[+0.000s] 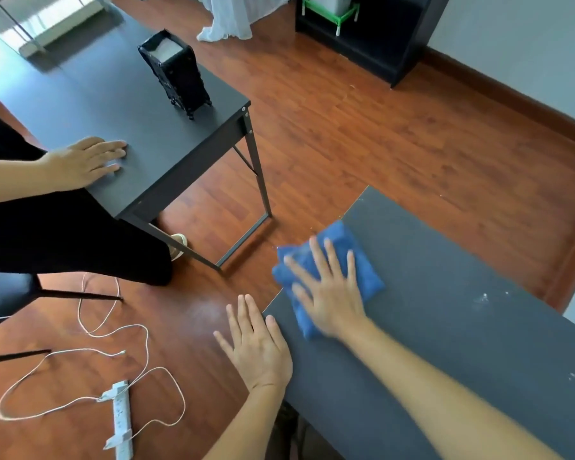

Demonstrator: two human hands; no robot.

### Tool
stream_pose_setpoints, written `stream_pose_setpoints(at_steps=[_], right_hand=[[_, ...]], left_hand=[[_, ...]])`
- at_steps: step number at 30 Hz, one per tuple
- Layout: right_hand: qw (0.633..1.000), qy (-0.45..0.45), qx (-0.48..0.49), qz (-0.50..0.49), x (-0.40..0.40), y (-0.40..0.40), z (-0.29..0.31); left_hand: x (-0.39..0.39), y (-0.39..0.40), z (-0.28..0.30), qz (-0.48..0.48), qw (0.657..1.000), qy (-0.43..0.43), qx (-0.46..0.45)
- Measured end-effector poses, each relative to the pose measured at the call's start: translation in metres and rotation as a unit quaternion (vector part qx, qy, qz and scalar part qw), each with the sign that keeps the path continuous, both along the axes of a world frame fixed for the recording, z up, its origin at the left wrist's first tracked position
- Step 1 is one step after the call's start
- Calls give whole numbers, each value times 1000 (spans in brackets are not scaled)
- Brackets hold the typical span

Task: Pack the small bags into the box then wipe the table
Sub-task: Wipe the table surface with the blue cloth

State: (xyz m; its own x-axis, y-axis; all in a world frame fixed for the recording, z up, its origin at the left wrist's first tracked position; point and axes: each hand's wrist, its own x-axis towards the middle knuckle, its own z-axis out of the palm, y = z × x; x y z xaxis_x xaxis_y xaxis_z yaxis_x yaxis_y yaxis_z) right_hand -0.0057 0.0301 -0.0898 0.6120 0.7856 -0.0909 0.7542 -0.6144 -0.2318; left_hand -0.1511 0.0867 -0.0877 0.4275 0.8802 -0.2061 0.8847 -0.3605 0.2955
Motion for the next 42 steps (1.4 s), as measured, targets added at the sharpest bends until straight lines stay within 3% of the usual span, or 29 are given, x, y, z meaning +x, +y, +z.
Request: stream_pose_setpoints(at_steps=[4,7,10,13,16,20,23,25,30,33,37,39,42], right_hand=[[973,37,-29,-227,129,11,2],[938,56,-41,-341,150,-36,7],[951,16,-53,-304,75,-69,8],[985,0,-52,-164,-26,-65,1],[996,1,-39,-80,-29,-25,-5],[980,19,-43,-192,76,28,4],[952,33,-49,-299,111,2,5],[946,35,-50,-318,79,-40,8],[936,29,-99,-335,-85,-191,5],[889,65,-133,-433,-88,-248,13],[812,65,-83,-574,3,-219,15],[824,63,-66,-559,52,-181,12],[891,42,-66,-446,55,-138,7]], left_hand=[[-1,1,-6,2,1000,-1,-2],[-1,0,-5,-4,1000,-5,-7],[-2,0,-3,-8,1000,-9,-12],[-2,1,-3,-4,1000,-8,-26],[-1,1,-2,-9,1000,-13,-20],[-1,1,-4,-23,1000,8,-13],[-4,1,-5,-88,996,30,11],[-6,3,-7,-156,987,39,24],[3,0,-9,-327,943,45,49],[19,-11,-5,-370,926,51,55],[38,-22,-5,-378,922,52,64],[41,-23,-4,-382,920,53,68],[41,-22,-1,-384,920,63,54]])
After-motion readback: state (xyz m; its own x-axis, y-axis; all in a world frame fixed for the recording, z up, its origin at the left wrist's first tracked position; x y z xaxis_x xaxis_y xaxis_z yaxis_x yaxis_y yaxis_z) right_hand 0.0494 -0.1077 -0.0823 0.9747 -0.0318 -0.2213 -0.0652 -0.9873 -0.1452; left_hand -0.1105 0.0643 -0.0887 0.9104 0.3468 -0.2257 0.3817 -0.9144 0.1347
